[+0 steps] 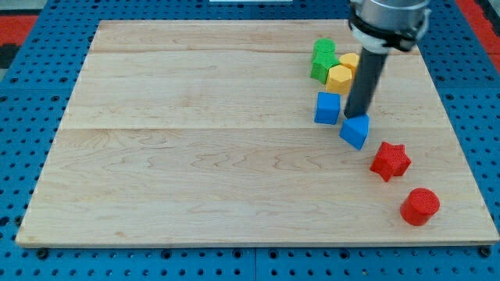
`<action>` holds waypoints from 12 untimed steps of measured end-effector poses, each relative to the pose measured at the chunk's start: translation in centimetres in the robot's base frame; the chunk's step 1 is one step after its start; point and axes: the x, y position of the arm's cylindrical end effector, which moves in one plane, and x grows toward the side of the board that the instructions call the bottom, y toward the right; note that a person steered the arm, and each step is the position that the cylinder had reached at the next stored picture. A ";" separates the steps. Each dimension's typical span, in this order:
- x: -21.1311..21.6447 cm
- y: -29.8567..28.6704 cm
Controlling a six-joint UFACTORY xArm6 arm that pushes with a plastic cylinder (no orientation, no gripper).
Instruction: Put the cube towards the bottom of the green star
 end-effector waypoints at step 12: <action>0.5 2.1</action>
